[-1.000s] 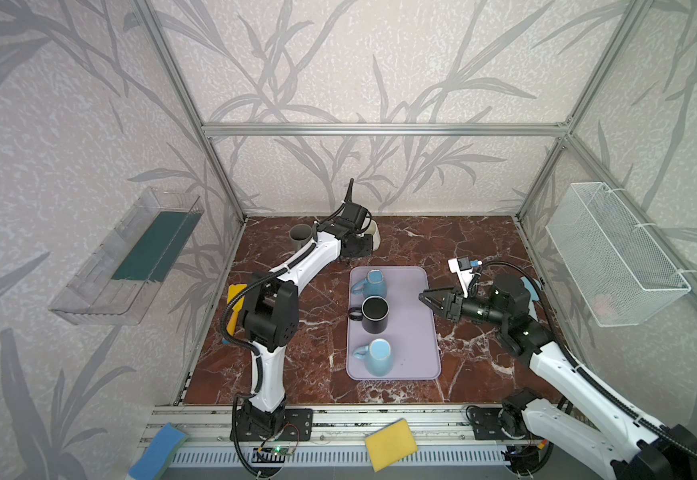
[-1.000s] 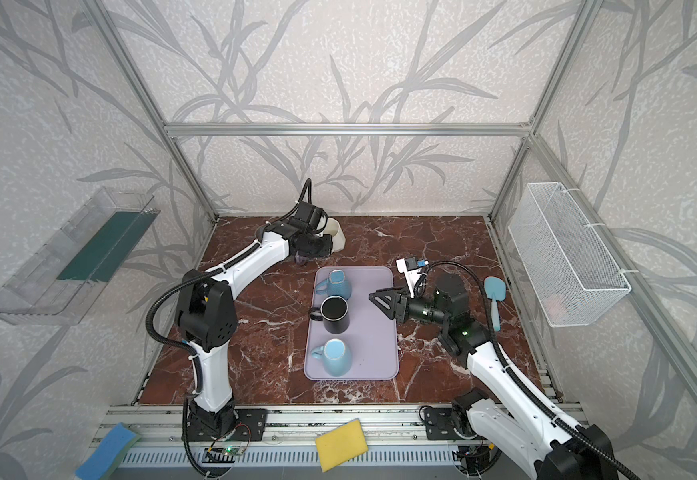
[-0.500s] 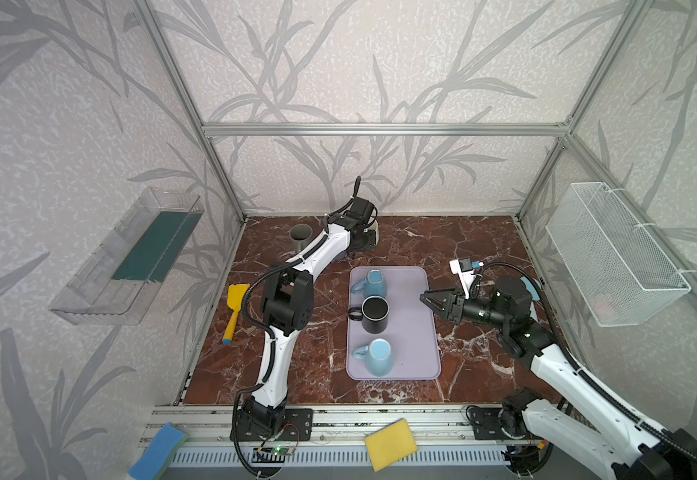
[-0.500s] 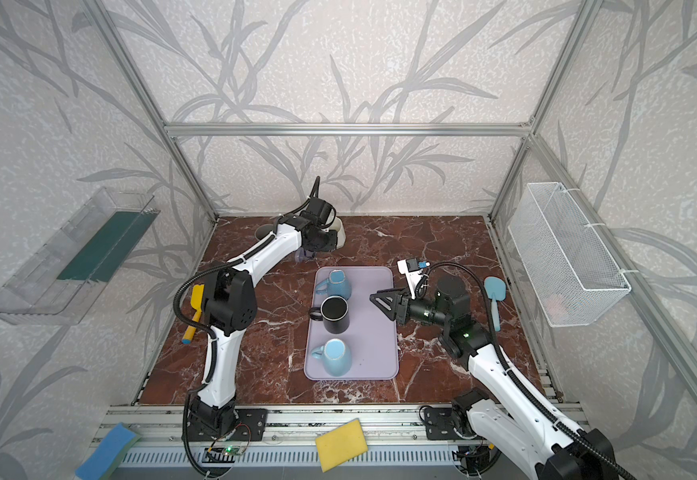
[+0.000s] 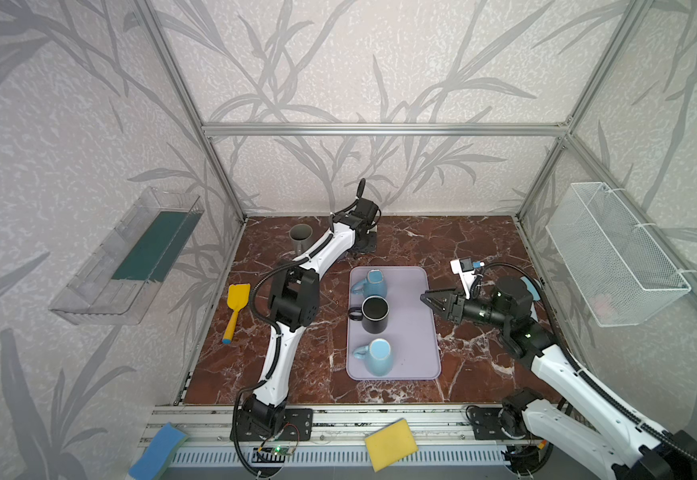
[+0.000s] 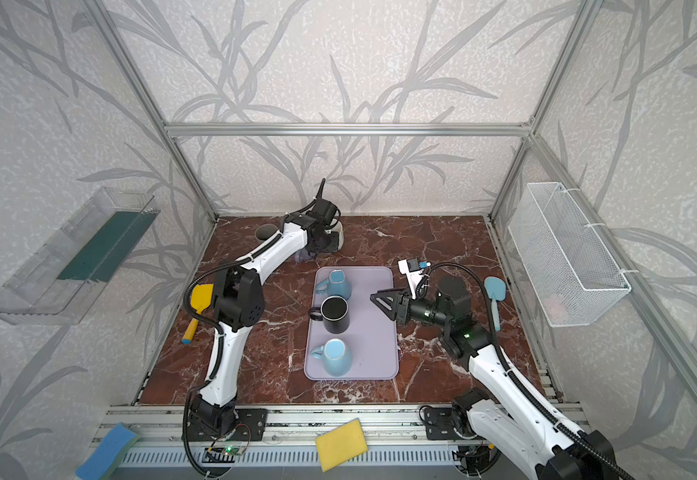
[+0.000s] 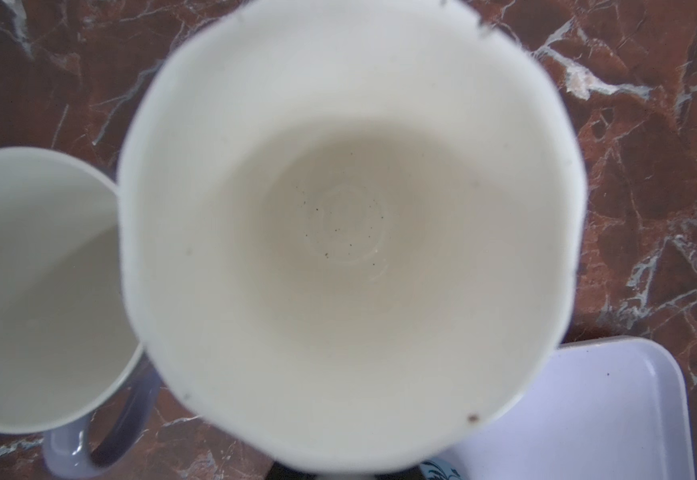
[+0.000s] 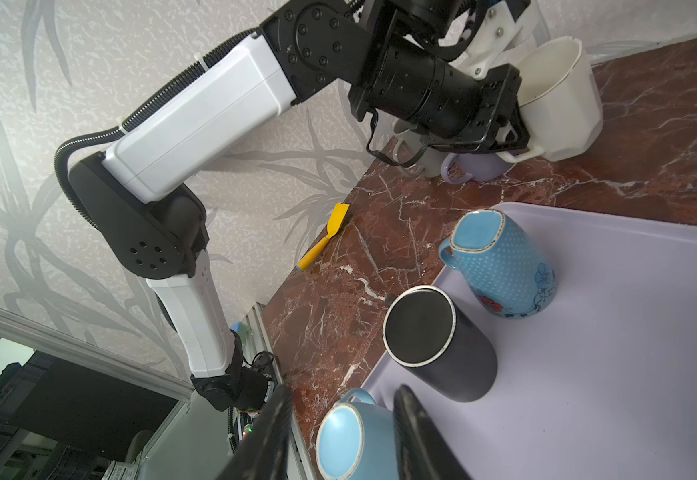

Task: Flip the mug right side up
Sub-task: 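Carry the upright white mug beside the lavender mug with the left gripper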

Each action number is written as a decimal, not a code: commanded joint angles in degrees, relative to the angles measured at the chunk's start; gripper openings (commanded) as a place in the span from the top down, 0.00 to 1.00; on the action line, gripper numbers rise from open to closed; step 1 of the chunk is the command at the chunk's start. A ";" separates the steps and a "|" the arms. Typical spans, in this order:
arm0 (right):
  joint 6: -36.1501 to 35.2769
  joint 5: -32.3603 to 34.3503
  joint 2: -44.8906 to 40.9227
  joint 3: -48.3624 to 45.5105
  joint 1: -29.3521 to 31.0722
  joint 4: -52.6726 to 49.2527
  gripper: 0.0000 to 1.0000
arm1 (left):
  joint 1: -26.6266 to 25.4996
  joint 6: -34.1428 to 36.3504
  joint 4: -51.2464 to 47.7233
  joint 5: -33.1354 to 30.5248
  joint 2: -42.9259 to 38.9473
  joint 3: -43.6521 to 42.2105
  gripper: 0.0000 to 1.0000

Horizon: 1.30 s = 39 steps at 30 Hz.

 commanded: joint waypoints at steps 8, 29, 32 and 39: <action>0.28 -0.59 -2.51 0.20 -0.42 -1.12 0.59 | -0.59 0.07 0.61 -1.70 0.55 4.09 1.00; -0.43 -0.87 -3.83 0.73 -1.04 -3.23 0.59 | -0.82 -0.68 -2.13 -1.88 3.55 7.22 1.00; -0.34 -0.95 -3.83 0.86 -1.10 -3.23 0.59 | -0.82 -0.73 -3.09 -1.89 4.21 8.26 1.00; -0.43 -1.05 -3.66 1.19 -1.20 -3.40 0.59 | -0.80 -0.81 -4.37 -2.32 4.84 9.97 1.00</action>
